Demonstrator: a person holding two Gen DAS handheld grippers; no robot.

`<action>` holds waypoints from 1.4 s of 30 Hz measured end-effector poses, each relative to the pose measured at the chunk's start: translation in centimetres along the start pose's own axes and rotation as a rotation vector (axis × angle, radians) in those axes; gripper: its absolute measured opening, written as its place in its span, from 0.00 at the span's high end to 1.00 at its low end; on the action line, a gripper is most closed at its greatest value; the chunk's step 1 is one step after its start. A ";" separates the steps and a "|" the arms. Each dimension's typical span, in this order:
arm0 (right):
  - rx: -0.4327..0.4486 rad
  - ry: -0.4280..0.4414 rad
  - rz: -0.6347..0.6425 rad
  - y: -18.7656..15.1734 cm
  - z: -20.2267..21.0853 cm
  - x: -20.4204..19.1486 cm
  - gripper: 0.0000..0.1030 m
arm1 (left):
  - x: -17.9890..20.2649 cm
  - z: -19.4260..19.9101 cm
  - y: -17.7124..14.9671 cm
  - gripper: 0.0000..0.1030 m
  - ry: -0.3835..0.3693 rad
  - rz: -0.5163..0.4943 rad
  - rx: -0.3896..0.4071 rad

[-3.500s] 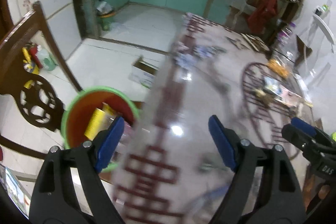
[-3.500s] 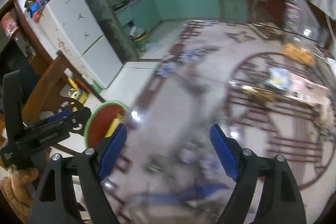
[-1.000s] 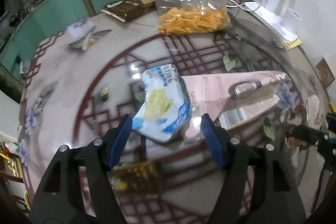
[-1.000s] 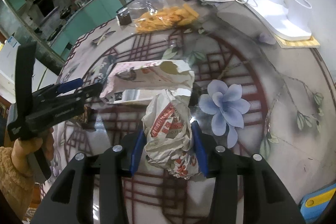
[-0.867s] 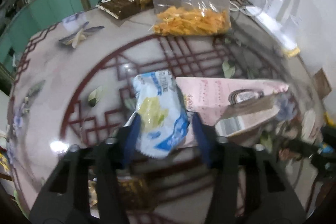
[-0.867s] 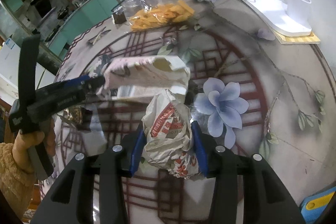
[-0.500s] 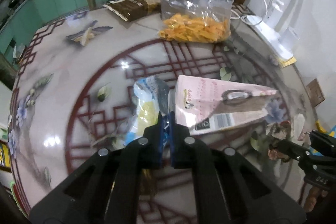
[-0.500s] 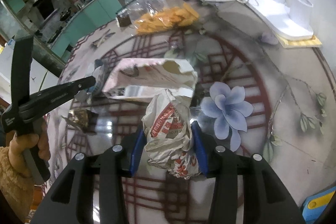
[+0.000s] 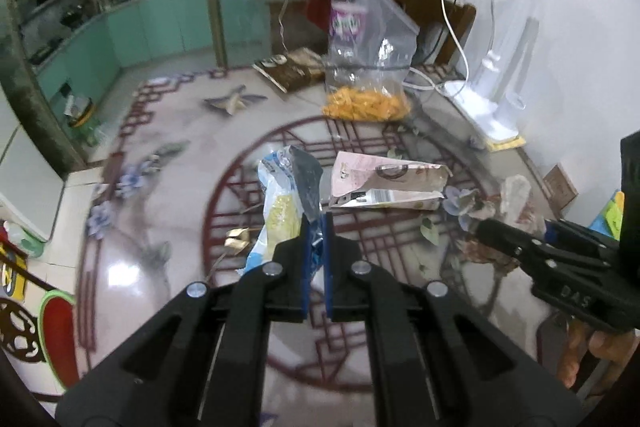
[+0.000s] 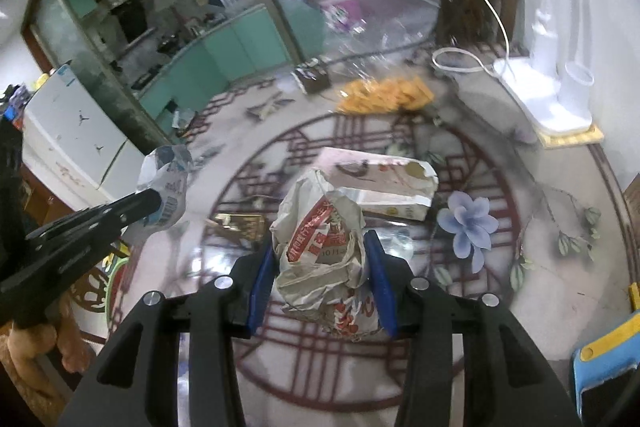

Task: Collect trash
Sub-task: 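Carry the snack wrapper and crumpled paper bag over the red bucket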

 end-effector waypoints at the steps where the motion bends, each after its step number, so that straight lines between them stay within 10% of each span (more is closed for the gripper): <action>1: 0.010 0.003 0.005 -0.1 0.6 -0.4 0.59 | 0.0 0.9 -0.2 0.96 0.006 0.003 0.012; 42: 0.036 0.160 0.260 -3.5 3.8 -16.3 0.60 | -10.6 15.7 -10.6 0.96 0.256 0.253 0.125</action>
Point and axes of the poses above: each gripper's, at about its wrist camera, not at the fingertips, and z roughly against the way its jaws point, x to its right, y to its top, the point moved 1 cm from there along -z, roughly the way its jaws point, and after that the axes turned 14 degrees about -y, right-handed, at the moved point
